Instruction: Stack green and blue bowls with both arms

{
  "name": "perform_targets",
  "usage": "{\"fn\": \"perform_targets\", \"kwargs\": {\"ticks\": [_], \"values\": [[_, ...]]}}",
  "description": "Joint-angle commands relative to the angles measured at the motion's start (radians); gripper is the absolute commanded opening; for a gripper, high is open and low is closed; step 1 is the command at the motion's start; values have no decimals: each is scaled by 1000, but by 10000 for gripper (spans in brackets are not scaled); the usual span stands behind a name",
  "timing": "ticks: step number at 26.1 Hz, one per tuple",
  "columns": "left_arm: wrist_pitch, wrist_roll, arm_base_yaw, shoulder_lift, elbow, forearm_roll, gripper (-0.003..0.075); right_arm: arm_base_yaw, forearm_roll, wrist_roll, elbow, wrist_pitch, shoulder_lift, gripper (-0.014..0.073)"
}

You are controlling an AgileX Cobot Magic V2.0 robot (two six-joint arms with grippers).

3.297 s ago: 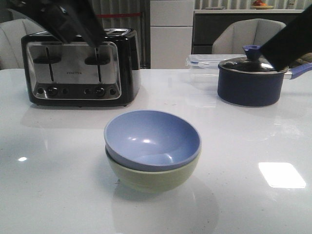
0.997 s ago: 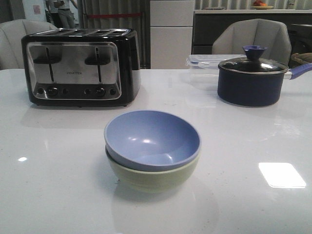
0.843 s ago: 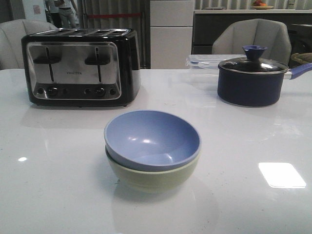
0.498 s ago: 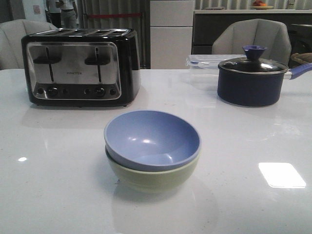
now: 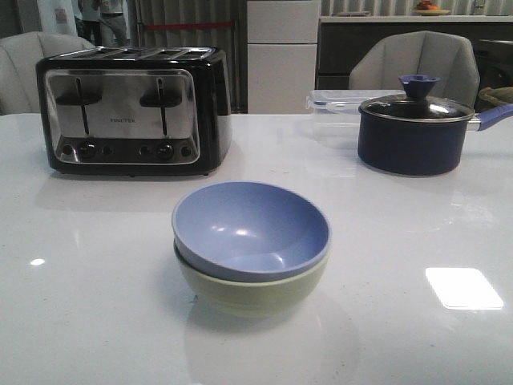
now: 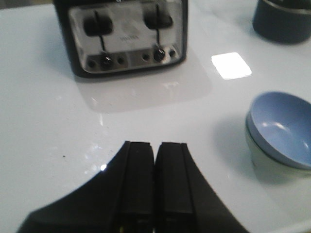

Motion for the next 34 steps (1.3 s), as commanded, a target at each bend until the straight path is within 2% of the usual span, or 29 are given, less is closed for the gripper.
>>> {"fn": "perform_targets", "kwargs": {"ticks": [1, 5, 9, 17, 24, 34], "values": [[-206, -6, 92, -130, 94, -41, 93, -6, -1, 1, -26, -54, -3, 57], [-324, -6, 158, -303, 231, -49, 93, -6, -1, 1, -26, -54, -3, 57], [-410, -6, 174, -421, 344, -49, 93, -6, -1, 1, -26, -54, -3, 57], [-633, -6, 174, -424, 522, -49, 93, -6, -1, 1, -26, -52, -3, 57], [-636, 4, 215, -424, 522, -15, 93, -6, -1, 1, -26, -52, -3, 57], [-638, 10, 213, -424, 522, -15, 93, -6, -1, 1, -26, -52, -3, 57]]}}
